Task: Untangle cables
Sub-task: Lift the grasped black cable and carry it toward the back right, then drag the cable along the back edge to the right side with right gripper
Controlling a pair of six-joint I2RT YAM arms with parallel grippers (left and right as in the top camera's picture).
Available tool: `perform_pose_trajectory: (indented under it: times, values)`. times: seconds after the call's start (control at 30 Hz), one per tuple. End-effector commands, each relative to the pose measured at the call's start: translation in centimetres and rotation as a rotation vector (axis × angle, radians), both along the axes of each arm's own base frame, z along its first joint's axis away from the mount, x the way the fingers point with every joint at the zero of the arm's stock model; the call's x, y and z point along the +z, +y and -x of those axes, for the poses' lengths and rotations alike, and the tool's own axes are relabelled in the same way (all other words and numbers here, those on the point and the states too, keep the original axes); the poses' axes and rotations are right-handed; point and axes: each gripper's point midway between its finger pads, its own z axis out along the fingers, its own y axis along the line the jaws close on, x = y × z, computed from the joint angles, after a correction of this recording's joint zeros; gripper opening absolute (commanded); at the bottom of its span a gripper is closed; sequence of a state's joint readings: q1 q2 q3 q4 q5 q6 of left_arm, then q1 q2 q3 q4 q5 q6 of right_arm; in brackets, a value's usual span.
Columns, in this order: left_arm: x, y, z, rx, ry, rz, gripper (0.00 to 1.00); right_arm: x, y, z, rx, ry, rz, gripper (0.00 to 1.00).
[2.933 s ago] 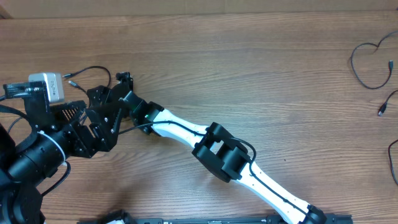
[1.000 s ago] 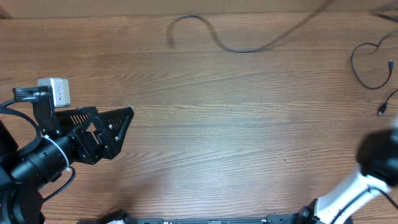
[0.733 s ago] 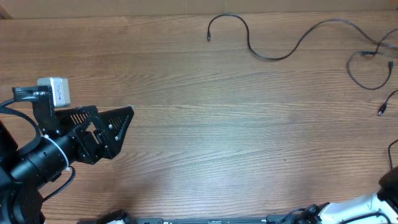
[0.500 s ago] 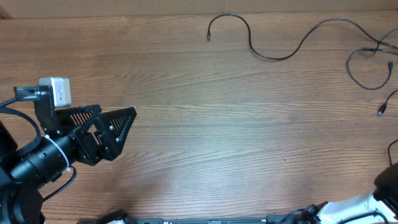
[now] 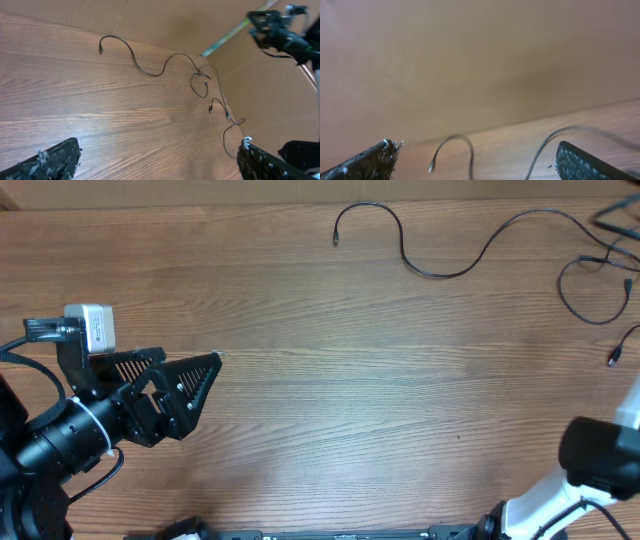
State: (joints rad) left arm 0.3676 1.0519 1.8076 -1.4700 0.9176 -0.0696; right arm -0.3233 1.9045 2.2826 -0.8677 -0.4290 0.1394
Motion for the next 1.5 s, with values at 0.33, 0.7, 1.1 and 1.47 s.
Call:
perform_pose_trajectory:
  times: [0.33, 0.7, 1.1, 1.47]
  values:
    - [0.7, -0.2, 0.2, -0.022, -0.037, -0.011, 1.0, -16.8, 8.7, -5.2, 0.111, 0.393, -0.114, 0.78]
    - [0.7, -0.2, 0.2, -0.021, -0.036, -0.009, 1.0, -27.0, 10.5, -6.2, -0.411, 0.714, -0.593, 0.91]
    - [0.6, -0.1, 0.0, -0.015, -0.035, -0.014, 1.0, -30.6, 16.2, -4.9, -0.773, 0.74, -0.65, 0.98]
    - [0.4, 0.1, 0.0, -0.005, -0.025, -0.021, 1.0, -33.9, 17.2, -5.0, -0.896, 0.772, -0.745, 0.9]
